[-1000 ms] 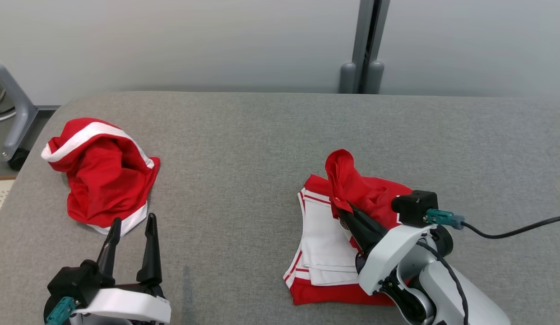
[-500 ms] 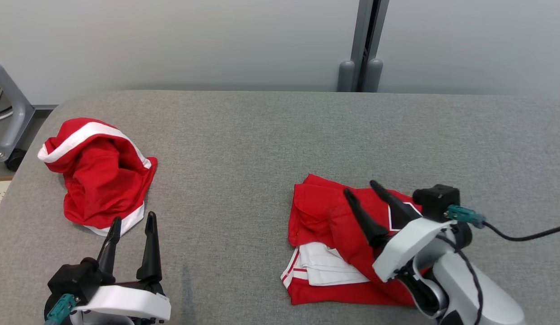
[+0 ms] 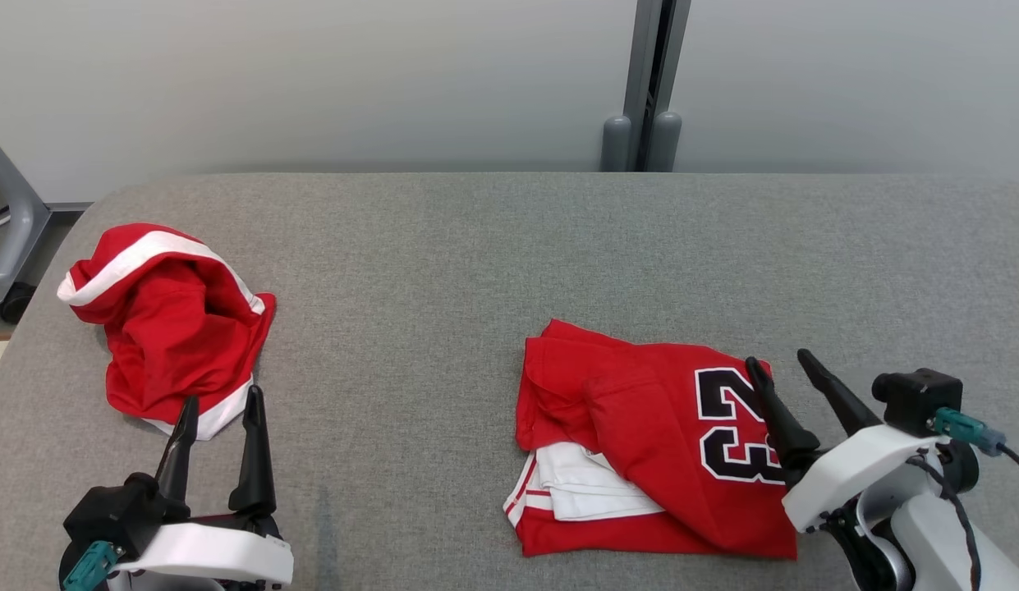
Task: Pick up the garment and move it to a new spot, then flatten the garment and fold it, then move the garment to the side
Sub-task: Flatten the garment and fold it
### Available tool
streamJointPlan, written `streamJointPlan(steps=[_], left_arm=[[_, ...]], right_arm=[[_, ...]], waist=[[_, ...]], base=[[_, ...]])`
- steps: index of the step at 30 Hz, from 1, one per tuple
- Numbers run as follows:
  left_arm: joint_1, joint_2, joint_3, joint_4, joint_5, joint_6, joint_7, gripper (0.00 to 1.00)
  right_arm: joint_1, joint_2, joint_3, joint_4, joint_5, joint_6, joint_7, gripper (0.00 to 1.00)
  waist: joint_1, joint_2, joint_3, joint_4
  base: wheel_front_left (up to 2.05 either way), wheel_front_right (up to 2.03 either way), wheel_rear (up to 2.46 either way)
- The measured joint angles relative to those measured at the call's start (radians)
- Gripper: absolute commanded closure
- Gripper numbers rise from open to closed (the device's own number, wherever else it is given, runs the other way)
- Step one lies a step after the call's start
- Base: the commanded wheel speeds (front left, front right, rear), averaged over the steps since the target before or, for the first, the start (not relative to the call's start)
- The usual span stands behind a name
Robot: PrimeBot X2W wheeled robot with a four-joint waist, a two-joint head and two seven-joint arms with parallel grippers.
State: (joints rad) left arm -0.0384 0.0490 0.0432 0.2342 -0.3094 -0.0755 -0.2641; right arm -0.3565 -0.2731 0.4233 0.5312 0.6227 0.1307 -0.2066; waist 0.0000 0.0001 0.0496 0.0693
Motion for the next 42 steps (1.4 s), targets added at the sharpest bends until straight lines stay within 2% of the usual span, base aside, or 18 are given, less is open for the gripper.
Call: streamJointPlan(steps=[7,19,20,22,23,25,27,28,34,42], left_arm=[[0.005,0.000,0.007,0.000,0.003,-0.004,0.000,0.00],[-0.018,0.000,-0.021,0.017,0.011,-0.010,0.000,0.00],[-0.022,0.000,-0.025,0.018,0.010,-0.010,0.000,0.00],[-0.027,0.000,-0.030,0.018,0.008,-0.009,0.000,0.00],[-0.028,0.000,-0.033,0.018,0.006,-0.008,0.000,0.00],[-0.028,0.000,-0.036,0.018,0.001,-0.007,0.000,0.00],[-0.028,0.000,-0.040,0.017,0.000,-0.007,0.000,0.00],[-0.028,0.000,-0.040,0.017,-0.001,-0.006,0.000,0.00],[-0.026,0.000,-0.040,0.018,-0.005,-0.006,0.000,0.00],[-0.013,0.000,-0.038,0.022,-0.007,-0.005,0.000,0.00]], right_arm=[[0.033,0.029,0.046,-0.011,0.004,0.000,0.032,0.00],[-0.105,0.066,0.158,0.169,0.030,0.000,0.102,0.00],[-0.113,0.067,0.164,0.186,0.034,0.000,0.104,0.04],[-0.128,0.071,0.172,0.218,0.049,0.000,0.104,0.29],[-0.134,0.073,0.177,0.231,0.055,0.000,0.104,0.45],[-0.142,0.076,0.195,0.257,0.062,0.000,0.101,0.60],[-0.147,0.079,0.212,0.273,0.072,0.000,0.098,0.92],[-0.148,0.081,0.221,0.280,0.075,0.000,0.090,1.00],[-0.161,0.079,0.270,0.288,0.098,0.000,0.025,1.00],[-0.126,0.057,0.360,0.175,0.101,0.000,-0.040,1.00]], waist=[[0.0000,0.0000,0.009,0.010],[0.0000,0.0000,0.028,0.067],[0.0000,0.0000,0.030,0.073],[0.0000,0.0000,0.033,0.083],[0.0000,0.0000,0.035,0.087],[0.0000,0.0000,0.038,0.095],[0.0000,0.0000,0.041,0.101],[0.0000,0.0000,0.042,0.103],[0.0000,0.0000,0.036,0.105],[0.0000,0.0000,0.015,0.094]], base=[[0.00,0.00,0.00],[0.00,0.00,0.00],[0.00,0.00,0.00],[0.00,0.00,0.00],[0.00,0.00,0.00],[0.00,0.00,0.00],[0.00,0.00,0.00],[0.00,0.00,0.00],[0.00,0.00,0.00],[0.00,0.00,0.00]])
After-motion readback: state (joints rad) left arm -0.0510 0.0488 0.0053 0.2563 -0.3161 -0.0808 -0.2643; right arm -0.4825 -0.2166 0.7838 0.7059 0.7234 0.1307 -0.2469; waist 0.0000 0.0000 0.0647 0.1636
